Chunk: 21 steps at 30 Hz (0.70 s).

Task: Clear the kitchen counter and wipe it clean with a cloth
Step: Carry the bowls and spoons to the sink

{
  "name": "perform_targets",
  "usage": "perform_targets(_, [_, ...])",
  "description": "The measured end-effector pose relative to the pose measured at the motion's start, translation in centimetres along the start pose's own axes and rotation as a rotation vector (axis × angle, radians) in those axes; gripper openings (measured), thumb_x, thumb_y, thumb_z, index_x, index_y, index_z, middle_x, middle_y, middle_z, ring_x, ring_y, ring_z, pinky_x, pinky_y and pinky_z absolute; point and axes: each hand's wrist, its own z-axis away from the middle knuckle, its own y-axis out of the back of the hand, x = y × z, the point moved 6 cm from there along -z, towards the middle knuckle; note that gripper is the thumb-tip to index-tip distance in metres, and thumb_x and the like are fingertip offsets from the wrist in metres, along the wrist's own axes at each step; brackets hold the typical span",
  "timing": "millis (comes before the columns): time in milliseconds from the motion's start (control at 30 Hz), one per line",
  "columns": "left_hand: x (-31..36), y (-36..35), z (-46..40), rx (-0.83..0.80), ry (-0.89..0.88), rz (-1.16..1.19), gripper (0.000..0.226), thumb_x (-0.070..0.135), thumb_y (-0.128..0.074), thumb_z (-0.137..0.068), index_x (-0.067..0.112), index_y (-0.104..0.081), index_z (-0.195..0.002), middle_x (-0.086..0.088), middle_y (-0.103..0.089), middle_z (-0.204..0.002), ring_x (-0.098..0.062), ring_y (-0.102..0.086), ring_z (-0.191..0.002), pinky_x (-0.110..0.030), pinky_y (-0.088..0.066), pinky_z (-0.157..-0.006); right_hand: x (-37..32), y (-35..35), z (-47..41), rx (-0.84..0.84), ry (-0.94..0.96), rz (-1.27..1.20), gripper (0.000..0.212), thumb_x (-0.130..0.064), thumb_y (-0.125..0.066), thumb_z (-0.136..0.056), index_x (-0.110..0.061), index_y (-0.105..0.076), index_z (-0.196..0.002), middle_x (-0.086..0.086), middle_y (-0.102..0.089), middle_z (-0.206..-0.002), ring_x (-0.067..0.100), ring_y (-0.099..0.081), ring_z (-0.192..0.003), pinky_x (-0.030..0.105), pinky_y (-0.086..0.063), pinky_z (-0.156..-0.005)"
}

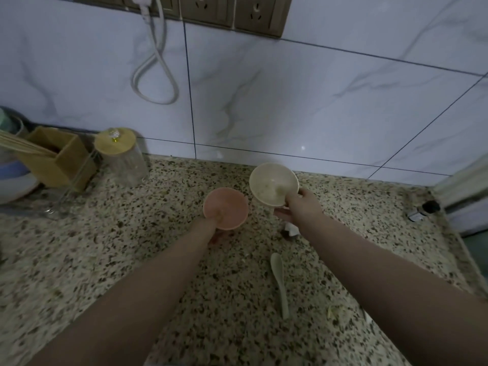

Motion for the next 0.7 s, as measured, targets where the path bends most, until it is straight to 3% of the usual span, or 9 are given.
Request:
perform_targets(67, [1.3, 0.0, 1.4, -0.01, -0.075, 0.059, 0.042, 0.004, -0.041, -0.102, -0.017, -0.037, -0.139, -0.037, -0.047, -0.136, -0.046, -0.043, -0.13, -0.048, -0.037, -0.108, -0.2, 0.2, 1.2, -0.027, 0.026, -0.01, 0.047, -0.016, -0.057, -0.096, -0.01, -0.044, -0.14, 0.009, -0.059, -0.1, 0.028, -0.071, -0.076, 0.033, -0.061, -0.058])
perform_targets(100, [1.1, 0.6, 1.5, -0.003, -0.091, 0.045, 0.042, 0.003, -0.043, -0.101, -0.02, -0.039, -0.136, -0.042, -0.052, -0.127, -0.049, -0.048, -0.124, -0.05, -0.041, -0.103, -0.2, 0.3, 1.7, -0.042, 0.039, -0.016, 0.046, -0.015, -0.057, -0.096, -0.01, -0.044, -0.14, 0.007, -0.057, -0.098, 0.029, -0.071, -0.081, 0.031, -0.061, -0.055])
perform_targets(167, [-1.3, 3.4, 2.4, 0.097, -0.059, 0.082, 0.038, 0.016, -0.052, -0.099, -0.017, -0.057, -0.117, -0.033, -0.069, -0.077, -0.037, -0.065, -0.079, -0.038, -0.052, -0.062, 0.0, 0.3, 3.2, -0.068, 0.054, -0.007, 0.044, -0.014, -0.056, -0.096, -0.01, -0.044, -0.138, 0.012, -0.057, -0.107, 0.029, -0.069, -0.083, 0.034, -0.062, -0.057])
perform_targets(200, [-2.6, 4.6, 2.8, 0.133, -0.03, 0.068, 0.038, 0.025, -0.054, -0.097, -0.012, -0.064, -0.101, -0.02, -0.068, -0.058, -0.027, -0.063, -0.056, -0.027, -0.044, -0.044, 0.1, 0.2, 3.6, -0.066, 0.046, -0.001, 0.043, -0.013, -0.056, -0.096, -0.01, -0.045, -0.137, 0.014, -0.057, -0.114, 0.028, -0.069, -0.081, 0.036, -0.063, -0.059])
perform_targets(267, [-5.1, 6.6, 5.8, 0.184, -0.032, 0.094, 0.034, 0.03, -0.056, -0.094, -0.003, -0.065, -0.088, -0.011, -0.065, -0.049, -0.017, -0.054, -0.035, -0.016, -0.034, -0.033, 0.4, 0.2, 5.8, -0.092, 0.047, -0.005, 0.042, -0.011, -0.056, -0.096, -0.01, -0.047, -0.137, 0.014, -0.055, -0.116, 0.027, -0.067, -0.081, 0.033, -0.061, -0.052])
perform_targets(400, [-8.0, 9.3, 11.5, 0.263, -0.078, 0.161, 0.037, 0.032, -0.054, -0.095, -0.004, -0.064, -0.097, -0.02, -0.068, -0.073, -0.025, -0.056, -0.054, -0.023, -0.04, -0.048, 1.2, -0.9, 9.6, -0.209, 0.08, -0.026, 0.044, -0.006, -0.052, -0.096, -0.008, -0.045, -0.139, 0.019, -0.052, -0.131, 0.039, -0.065, -0.103, 0.031, -0.058, -0.048])
perform_targets(533, [-12.5, 12.6, 17.5, 0.366, -0.079, 0.236, 0.036, 0.022, -0.041, -0.095, -0.004, -0.061, -0.11, -0.018, -0.069, -0.085, -0.027, -0.062, -0.071, -0.024, -0.043, -0.054, 3.5, -2.6, 14.2, -0.316, 0.073, -0.02, 0.049, 0.0, -0.047, -0.094, -0.01, -0.043, -0.142, 0.022, -0.046, -0.139, 0.041, -0.062, -0.108, 0.038, -0.059, -0.066])
perform_targets(633, [-16.1, 15.6, 22.1, 0.448, -0.071, 0.311, 0.038, 0.022, -0.039, -0.095, -0.002, -0.061, -0.115, -0.013, -0.071, -0.086, -0.022, -0.065, -0.07, -0.023, -0.044, -0.052, 5.4, -5.2, 18.2, -0.447, 0.07, -0.016, 0.054, 0.004, -0.044, -0.094, -0.01, -0.038, -0.146, 0.023, -0.044, -0.143, 0.041, -0.062, -0.109, 0.041, -0.058, -0.077])
perform_targets(700, [-18.1, 17.8, 25.0, 0.504, -0.067, 0.341, 0.038, 0.022, -0.039, -0.096, -0.002, -0.06, -0.117, -0.012, -0.071, -0.085, -0.02, -0.066, -0.068, -0.022, -0.043, -0.05, 6.5, -7.1, 21.0, -0.521, 0.074, -0.001, 0.053, 0.004, -0.044, -0.093, -0.009, -0.039, -0.145, 0.023, -0.048, -0.141, 0.04, -0.064, -0.106, 0.04, -0.059, -0.074])
